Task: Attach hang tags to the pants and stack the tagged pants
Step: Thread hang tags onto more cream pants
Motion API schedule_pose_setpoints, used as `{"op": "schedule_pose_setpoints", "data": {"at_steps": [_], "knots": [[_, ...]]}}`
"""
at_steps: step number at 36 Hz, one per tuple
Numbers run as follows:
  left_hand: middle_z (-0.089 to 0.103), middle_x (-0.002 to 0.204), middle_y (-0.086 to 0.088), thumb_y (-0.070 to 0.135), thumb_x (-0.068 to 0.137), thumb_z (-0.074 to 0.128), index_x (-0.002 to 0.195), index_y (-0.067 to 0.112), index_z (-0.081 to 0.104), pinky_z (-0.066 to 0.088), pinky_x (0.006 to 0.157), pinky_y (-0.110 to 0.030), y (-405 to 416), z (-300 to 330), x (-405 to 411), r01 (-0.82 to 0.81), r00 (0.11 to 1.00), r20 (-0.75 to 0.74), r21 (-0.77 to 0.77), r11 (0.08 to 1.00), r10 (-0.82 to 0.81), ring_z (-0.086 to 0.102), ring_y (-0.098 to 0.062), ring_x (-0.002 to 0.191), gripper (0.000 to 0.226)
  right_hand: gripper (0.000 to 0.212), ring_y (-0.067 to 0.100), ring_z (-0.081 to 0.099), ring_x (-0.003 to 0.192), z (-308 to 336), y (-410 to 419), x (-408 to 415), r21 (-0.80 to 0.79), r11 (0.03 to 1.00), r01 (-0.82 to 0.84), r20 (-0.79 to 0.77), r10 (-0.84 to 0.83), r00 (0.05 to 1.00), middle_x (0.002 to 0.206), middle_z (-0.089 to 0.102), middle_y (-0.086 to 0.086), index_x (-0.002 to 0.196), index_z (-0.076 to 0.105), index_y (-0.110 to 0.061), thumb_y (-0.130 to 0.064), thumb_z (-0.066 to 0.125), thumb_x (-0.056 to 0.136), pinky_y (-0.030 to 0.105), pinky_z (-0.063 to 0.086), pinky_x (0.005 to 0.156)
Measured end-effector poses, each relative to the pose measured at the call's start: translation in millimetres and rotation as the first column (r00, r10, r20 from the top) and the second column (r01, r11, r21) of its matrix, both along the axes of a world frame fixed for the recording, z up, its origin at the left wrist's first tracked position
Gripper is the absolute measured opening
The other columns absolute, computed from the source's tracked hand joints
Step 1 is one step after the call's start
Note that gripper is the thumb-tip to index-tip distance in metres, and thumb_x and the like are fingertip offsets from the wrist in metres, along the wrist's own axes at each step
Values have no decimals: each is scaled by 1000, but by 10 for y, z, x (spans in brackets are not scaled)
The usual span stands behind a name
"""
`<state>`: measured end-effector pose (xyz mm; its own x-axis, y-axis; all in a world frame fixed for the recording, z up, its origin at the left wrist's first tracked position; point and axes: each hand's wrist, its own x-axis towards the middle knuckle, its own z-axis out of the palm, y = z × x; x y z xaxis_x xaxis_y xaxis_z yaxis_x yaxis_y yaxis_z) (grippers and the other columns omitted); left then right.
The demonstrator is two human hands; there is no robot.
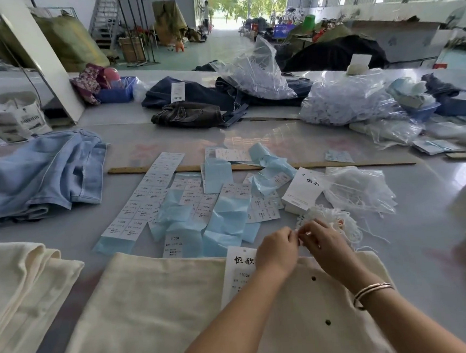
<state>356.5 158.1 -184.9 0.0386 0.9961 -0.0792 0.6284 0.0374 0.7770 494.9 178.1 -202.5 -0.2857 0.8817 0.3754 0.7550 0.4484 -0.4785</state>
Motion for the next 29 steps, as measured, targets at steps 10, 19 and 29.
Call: {"op": "schedule_pose_setpoints", "data": {"at_steps": [10, 19, 29], "knots": [[65, 77, -16, 22, 101, 43, 78, 1, 59, 46, 68, -37, -237, 146, -295, -165, 978, 162, 246, 955, 127, 59, -29, 74, 35, 22, 19, 55, 68, 38, 231, 113, -431, 885, 178, -394, -362, 845, 88, 58, 7, 118, 55, -15, -16, 42, 100, 26, 52, 44], [59, 62, 12, 25, 100, 45, 64, 29, 53, 46, 58, -18, -438, 298, -820, -142, 988, 88, 236, 961, 124, 57, -6, 60, 37, 21, 12, 59, 70, 295, -103, 2, -335, 892, 303, -504, -441, 742, 89, 65, 7, 100, 68, -11, -11, 48, 96, 28, 49, 63], [63, 72, -2, 34, 92, 48, 71, 16, 60, 40, 61, -25, -991, 277, -837, 52, 990, -140, 455, 889, 13, 56, -16, 67, 31, 37, 27, 68, 68, 438, -797, -998, -581, 463, -670, -602, -798, -30, 79, 68, 18, 93, 61, 0, -27, 37, 101, 37, 57, 62]]}}
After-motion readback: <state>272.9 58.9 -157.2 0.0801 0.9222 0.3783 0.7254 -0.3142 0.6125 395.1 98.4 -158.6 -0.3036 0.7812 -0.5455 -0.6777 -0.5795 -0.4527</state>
